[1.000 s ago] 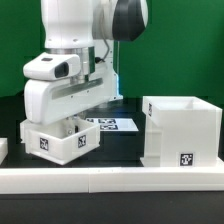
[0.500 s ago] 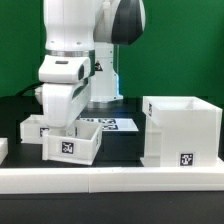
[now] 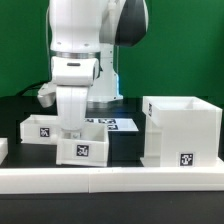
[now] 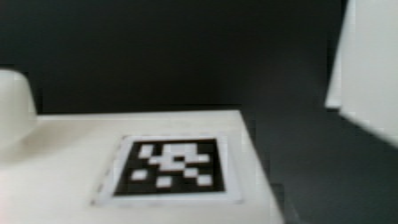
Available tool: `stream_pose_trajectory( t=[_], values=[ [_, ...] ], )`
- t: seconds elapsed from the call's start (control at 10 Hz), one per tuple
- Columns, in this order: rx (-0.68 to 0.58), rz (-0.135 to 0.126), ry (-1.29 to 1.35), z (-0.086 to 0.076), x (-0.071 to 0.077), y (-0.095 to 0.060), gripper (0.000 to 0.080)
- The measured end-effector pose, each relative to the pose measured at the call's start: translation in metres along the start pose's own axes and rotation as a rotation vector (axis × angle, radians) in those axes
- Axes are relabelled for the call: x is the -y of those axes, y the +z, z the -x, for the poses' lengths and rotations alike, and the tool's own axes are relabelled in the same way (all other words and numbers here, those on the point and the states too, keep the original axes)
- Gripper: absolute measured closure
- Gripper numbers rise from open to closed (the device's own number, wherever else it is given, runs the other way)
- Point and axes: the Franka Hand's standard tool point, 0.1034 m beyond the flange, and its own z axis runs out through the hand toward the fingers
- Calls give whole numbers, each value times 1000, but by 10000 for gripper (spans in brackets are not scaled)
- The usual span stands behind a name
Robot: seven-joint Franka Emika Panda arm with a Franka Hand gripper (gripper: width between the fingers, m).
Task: Assemble drawer
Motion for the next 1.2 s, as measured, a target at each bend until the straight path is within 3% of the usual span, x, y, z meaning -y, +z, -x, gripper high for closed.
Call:
stream_pose_trajectory(
  t=[0.2,0.4,0.6,0.9,1.2],
  values=[
    [1,31,10,-10,-11,-1,758],
    [1,26,17,-7,-10,1,758],
    [2,62,10,-9,-12,7,758],
    [-8,60,-16,-34,-22,7,758],
    [-10,61,12,-34,-22,7,758]
  ],
)
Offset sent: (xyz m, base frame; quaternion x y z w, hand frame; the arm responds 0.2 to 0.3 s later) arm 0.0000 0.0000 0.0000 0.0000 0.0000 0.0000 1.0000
